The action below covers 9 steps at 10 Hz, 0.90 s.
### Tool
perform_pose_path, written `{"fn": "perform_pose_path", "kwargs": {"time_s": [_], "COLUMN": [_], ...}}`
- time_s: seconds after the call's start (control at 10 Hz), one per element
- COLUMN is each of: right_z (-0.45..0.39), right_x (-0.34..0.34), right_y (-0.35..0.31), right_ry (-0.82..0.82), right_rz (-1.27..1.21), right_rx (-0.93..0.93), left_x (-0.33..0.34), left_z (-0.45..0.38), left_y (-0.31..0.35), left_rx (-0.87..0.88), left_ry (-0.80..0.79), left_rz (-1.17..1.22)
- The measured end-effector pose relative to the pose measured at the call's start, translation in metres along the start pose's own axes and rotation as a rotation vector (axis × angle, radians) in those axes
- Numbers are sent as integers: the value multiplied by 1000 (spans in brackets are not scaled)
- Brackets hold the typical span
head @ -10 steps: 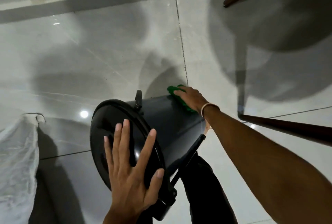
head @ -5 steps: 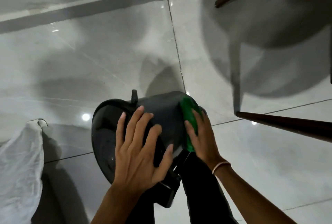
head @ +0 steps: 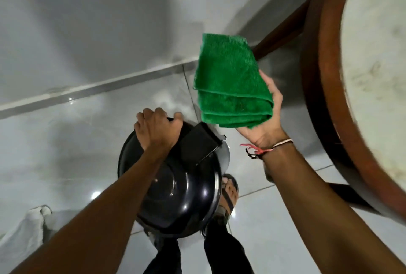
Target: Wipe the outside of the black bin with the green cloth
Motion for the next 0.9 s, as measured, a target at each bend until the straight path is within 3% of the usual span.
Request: {"fn": "perform_pose_path", "kwargs": {"time_s": [0.1, 0.3, 0.4, 0.5, 0.6, 0.7, 0.8, 0.9], "right_z": [5, 36, 63, 96, 123, 134, 127, 140], "right_x": [31, 50, 60, 65, 55, 31, 16, 24], "right_y": [-4, -22, -54, -109, -164, -190, -195, -192], "right_ry": [-75, -200, -176, -99, 276, 690, 710, 670], "right_rz": [-42, -134, -55, 141, 884, 1714, 2057, 2156], "right_rx": [-58, -111, -208, -428, -785, -711, -147, 146], "left_x": [-2, 11, 19, 15, -7, -46, -91, -138], "left_z": [-11, -23, -19, -3, 34, 84, 119, 160], "left_y": [23, 62, 82, 86, 83, 87, 102, 122], "left_rx": [-118, -160, -116, 37, 296, 528, 629, 669], "left_ry": [-18, 16, 40, 100, 184, 333, 454, 579], "left_rz": [18, -28, 27, 22, -150, -358, -540, -616]}}
Point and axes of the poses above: each hand's wrist, its own z-axis away from the middle knuckle, its own x-axis out of the palm, y = z × x, the point moved 1 cm from there along -z, towards the middle knuckle, and after that the axes turned 14 degrees about -y, right-handed, at the moved point
